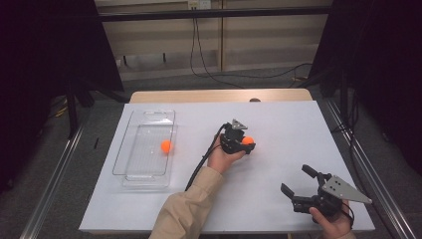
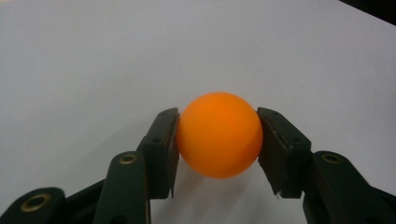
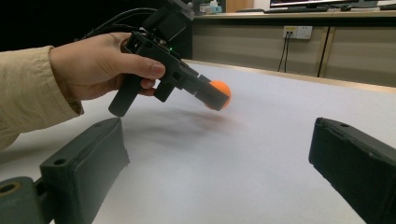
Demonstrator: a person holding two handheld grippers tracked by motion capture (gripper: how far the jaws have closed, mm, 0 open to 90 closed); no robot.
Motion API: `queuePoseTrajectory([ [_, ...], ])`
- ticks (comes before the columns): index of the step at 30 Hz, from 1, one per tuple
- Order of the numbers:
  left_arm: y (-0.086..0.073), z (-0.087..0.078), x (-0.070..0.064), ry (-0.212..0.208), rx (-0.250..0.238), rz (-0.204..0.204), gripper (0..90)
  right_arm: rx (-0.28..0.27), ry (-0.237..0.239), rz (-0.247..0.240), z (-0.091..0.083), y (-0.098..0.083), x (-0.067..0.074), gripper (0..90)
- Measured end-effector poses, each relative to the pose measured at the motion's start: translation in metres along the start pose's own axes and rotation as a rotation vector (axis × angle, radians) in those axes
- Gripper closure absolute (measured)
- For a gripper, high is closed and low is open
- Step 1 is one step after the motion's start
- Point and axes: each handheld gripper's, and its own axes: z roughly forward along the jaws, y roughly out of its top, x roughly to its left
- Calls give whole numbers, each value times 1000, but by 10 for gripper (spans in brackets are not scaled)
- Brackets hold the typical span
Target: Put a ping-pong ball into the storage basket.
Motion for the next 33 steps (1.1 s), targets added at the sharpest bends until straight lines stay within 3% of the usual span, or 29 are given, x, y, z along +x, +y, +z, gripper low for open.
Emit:
queuePoseTrajectory([
  [33, -11, -30, 4, 2, 16, 9, 510, 1, -1, -1, 1, 0, 1, 31],
])
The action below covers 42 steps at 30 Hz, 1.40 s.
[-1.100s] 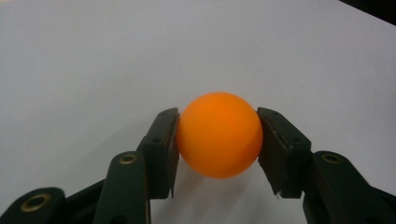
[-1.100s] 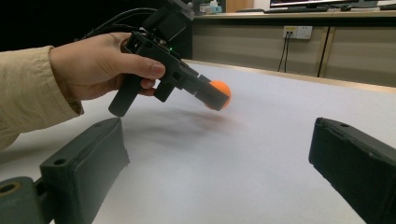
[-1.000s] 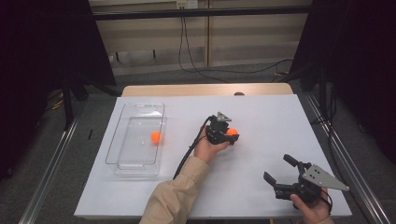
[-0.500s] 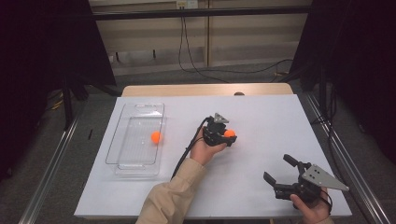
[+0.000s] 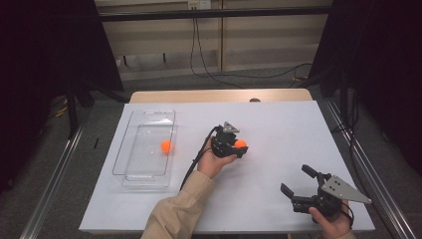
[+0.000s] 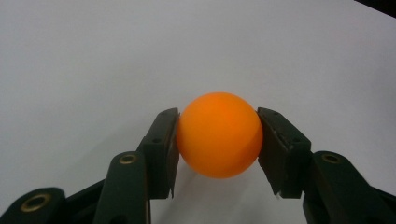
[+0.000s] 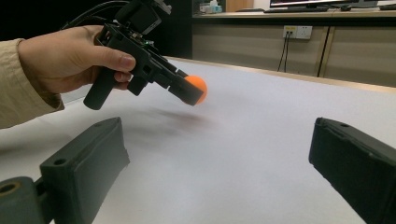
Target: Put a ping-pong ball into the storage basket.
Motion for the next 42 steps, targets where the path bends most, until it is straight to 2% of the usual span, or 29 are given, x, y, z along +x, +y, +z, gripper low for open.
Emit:
queuePoseTrajectory([
  [10, -4, -6, 4, 2, -1, -20, 510, 0, 0, 0, 0, 0, 0, 31],
  [19, -8, -10, 6, 2, 3, -14, 510, 0, -1, -1, 0, 0, 0, 31],
  [26, -11, -13, 7, 2, -4, -24, 509, 2, 1, -5, 0, 0, 0, 31],
  [39, -14, -21, 8, 3, -2, -12, 509, 0, 1, -2, 0, 0, 0, 30],
  [42, -15, -23, 8, -3, -6, -22, 510, 0, 2, -5, 0, 0, 0, 30],
])
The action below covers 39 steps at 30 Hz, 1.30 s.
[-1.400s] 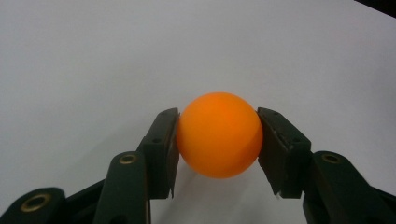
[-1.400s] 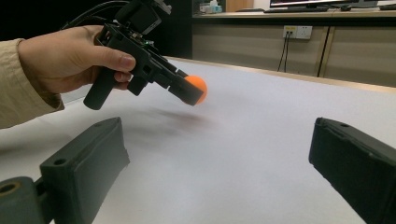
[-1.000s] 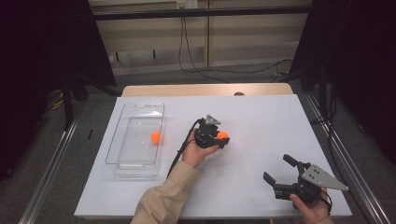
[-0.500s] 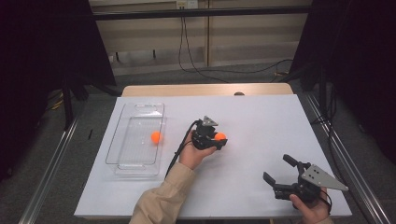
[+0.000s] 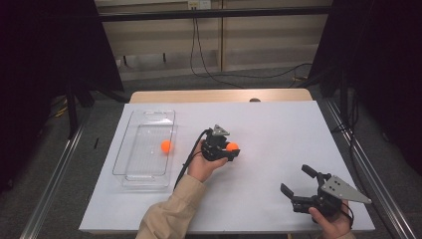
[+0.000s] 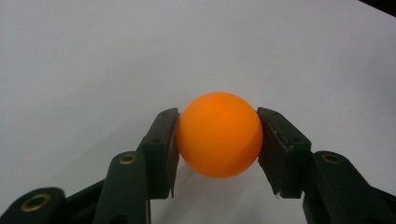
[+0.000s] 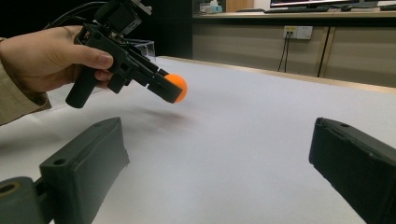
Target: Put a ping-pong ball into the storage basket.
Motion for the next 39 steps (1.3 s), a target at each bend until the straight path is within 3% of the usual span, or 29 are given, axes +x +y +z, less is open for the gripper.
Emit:
queuePoseTrajectory([
  [29, -1, -11, -4, -21, -2, -10, 509, -7, 0, 3, -1, 1, 1, 30],
  [39, -2, -22, 2, -24, -4, -27, 509, -7, 1, 3, -1, 1, 1, 30],
])
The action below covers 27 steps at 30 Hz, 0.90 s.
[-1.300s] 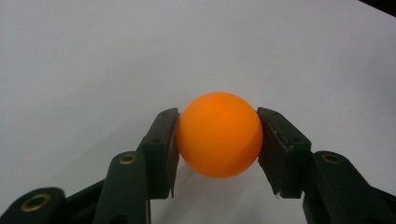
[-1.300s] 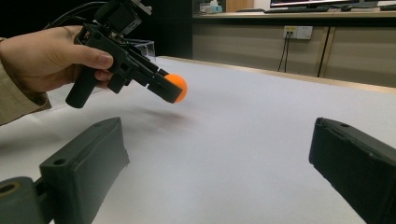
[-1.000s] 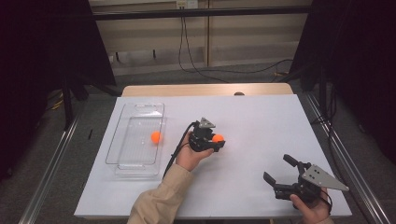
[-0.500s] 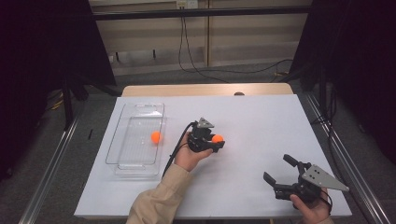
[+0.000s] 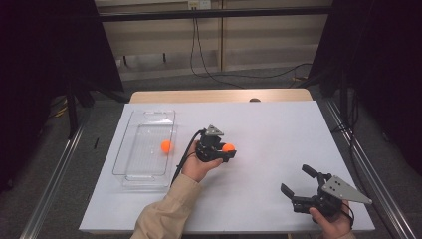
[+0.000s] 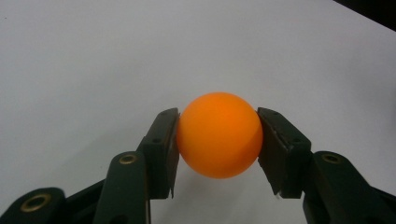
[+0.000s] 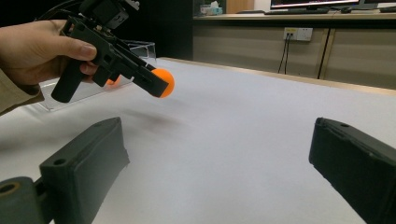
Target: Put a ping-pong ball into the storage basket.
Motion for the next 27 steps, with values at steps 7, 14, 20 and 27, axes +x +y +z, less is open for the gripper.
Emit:
queuePoseTrajectory([
  [7, -1, -5, 2, 2, -7, 2, 509, 0, 0, -4, 0, 0, 0, 30],
  [14, -1, -9, 2, 1, -7, 3, 509, -2, -1, -3, -1, 0, 0, 30],
  [20, -1, -14, 5, 5, -18, -12, 509, -2, 0, -4, -1, 1, 0, 30],
  [27, 0, -23, 9, 8, -41, -30, 509, 0, 2, -4, 0, 1, 1, 31],
])
